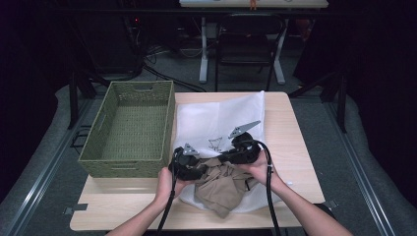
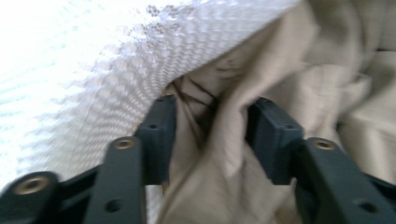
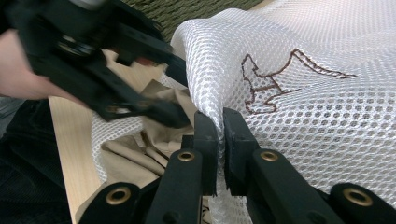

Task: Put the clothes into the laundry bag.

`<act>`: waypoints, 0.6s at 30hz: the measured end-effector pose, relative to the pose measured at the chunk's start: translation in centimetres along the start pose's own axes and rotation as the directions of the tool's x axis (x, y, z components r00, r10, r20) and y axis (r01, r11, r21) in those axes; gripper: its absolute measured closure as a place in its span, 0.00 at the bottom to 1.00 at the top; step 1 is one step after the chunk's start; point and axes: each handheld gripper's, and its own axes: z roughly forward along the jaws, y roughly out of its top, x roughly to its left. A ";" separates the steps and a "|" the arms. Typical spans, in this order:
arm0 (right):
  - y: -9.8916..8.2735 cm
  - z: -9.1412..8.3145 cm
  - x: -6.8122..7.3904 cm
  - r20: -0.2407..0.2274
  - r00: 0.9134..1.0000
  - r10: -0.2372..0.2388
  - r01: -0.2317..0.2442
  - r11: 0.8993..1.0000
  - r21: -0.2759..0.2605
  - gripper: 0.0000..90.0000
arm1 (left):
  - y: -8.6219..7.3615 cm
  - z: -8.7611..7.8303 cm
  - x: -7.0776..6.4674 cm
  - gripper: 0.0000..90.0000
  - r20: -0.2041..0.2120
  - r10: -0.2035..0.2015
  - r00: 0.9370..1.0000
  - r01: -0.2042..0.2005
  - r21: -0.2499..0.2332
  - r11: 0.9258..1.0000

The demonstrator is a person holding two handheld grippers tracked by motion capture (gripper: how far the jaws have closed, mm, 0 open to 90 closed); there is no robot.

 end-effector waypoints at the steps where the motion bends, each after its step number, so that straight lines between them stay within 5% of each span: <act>1: 0.0 0.0 -0.1 -0.001 1.000 0.001 -0.001 1.000 0.001 0.95 | 0.0 -0.5 -0.1 0.53 0.007 0.006 1.000 -0.006 -0.003 1.000; 6: -0.3 -0.1 -0.4 0.003 1.000 0.010 -0.010 1.000 0.012 0.95 | -0.3 -2.9 -1.4 0.33 0.038 0.040 0.998 -0.039 -0.038 0.999; 9: -0.4 -0.1 -0.4 0.003 1.000 0.007 -0.007 1.000 0.018 0.95 | -0.4 -3.1 -2.6 0.27 0.063 0.076 0.995 -0.073 -0.044 0.996; 10: -0.4 -0.1 -0.4 0.004 1.000 0.009 -0.009 1.000 0.018 0.95 | -0.3 -2.5 -4.0 0.26 0.094 0.105 0.990 -0.102 -0.036 0.994; 13: -0.4 0.0 -0.4 0.006 1.000 0.012 -0.012 1.000 0.022 0.95 | -0.3 -1.5 -5.2 0.26 0.116 0.142 0.983 -0.142 -0.013 0.990; 16: -0.4 0.1 -0.4 0.005 1.000 0.014 -0.014 0.999 0.028 0.95 | -0.5 0.4 -6.0 0.36 0.111 0.172 0.979 -0.177 0.038 0.983; 17: -0.5 0.1 -0.4 0.003 1.000 0.014 -0.014 0.999 0.030 0.95 | -0.8 1.7 -5.8 0.52 0.123 0.155 0.980 -0.163 0.053 0.985; 18: -0.5 0.1 -0.4 0.003 1.000 0.014 -0.014 0.999 0.030 0.95 | -0.8 1.7 -5.8 0.57 0.123 0.155 0.980 -0.163 0.053 0.985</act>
